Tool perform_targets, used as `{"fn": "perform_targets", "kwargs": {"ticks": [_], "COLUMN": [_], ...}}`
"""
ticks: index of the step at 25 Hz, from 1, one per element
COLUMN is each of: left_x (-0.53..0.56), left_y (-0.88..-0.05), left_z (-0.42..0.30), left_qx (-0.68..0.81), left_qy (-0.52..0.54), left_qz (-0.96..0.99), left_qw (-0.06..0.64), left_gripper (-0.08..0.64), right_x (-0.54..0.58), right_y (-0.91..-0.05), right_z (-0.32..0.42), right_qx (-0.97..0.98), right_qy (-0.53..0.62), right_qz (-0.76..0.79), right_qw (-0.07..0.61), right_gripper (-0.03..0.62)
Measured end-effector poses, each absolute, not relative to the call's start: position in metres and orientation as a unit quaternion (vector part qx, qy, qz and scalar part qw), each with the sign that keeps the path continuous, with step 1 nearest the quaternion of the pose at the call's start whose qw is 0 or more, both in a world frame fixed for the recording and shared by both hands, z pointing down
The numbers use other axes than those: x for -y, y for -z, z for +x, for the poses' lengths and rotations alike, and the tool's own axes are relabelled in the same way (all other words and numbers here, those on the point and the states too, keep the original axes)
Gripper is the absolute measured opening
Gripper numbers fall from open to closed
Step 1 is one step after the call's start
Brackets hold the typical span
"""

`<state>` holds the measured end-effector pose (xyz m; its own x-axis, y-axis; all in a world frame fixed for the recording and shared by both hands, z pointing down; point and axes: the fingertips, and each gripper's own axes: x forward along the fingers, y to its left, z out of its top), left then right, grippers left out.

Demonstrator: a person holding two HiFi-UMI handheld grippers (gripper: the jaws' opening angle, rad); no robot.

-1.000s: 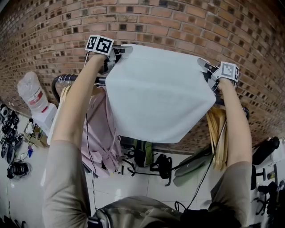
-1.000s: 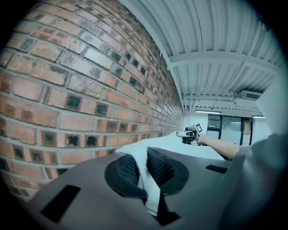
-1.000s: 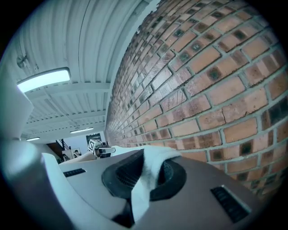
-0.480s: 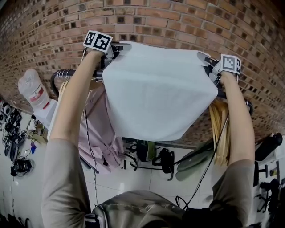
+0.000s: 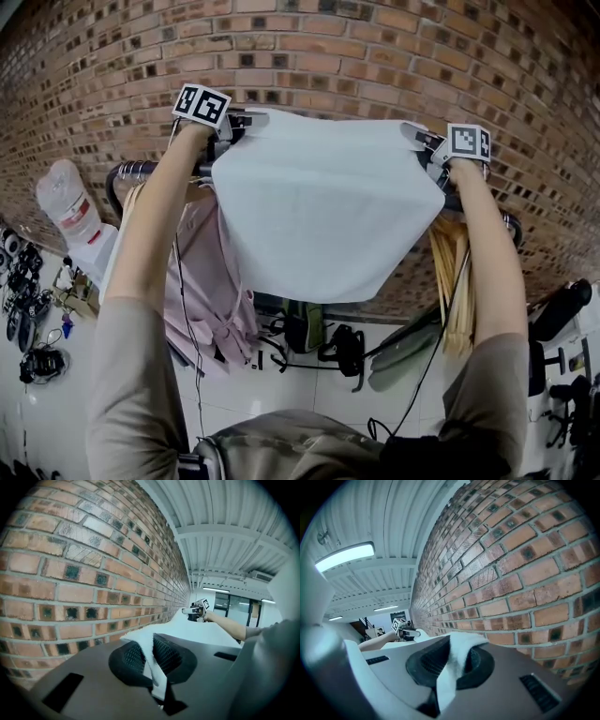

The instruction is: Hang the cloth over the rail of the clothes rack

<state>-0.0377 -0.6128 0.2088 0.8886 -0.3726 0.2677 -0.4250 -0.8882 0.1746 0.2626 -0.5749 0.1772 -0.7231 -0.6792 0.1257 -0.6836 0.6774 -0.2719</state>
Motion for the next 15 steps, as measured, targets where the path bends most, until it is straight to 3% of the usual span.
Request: {"fn": "perform_targets", "kwargs": {"ticks": [5, 7, 9, 11, 15], "left_x": [0.599, 0.595, 0.593, 0.593, 0.587], "left_y": [-0.216, -0.217, -0.218, -0.222, -0.226], "left_z": [-0.032, -0.031, -0.029, -0.028, -0.023], "left_qx": [0.164, 0.156, 0.152, 0.156, 0.145], "left_qy": [-0.118, -0.115, -0.111, -0.118, -0.132], "left_qz": [0.967, 0.967, 0.966, 0.965, 0.967], "left_qw": [0.155, 0.165, 0.176, 0.175, 0.163], "left_gripper": [0.018, 0.035, 0.088, 0.207, 0.207], "right_x": [0.572, 0.571, 0.572, 0.573, 0.572], "right_y": [-0.192, -0.195, -0.197, -0.197, -0.199], "right_z": [0.256, 0.255, 0.255, 0.256, 0.254], "right_qx": [0.912, 0.910, 0.906, 0.904, 0.901], "right_qy": [-0.179, -0.188, -0.193, -0.199, -0.198], "right_qz": [0.366, 0.368, 0.375, 0.378, 0.383], "right_qw": [0.037, 0.038, 0.039, 0.033, 0.038], "right_gripper": [0.025, 0.144, 0.190, 0.235, 0.341]}}
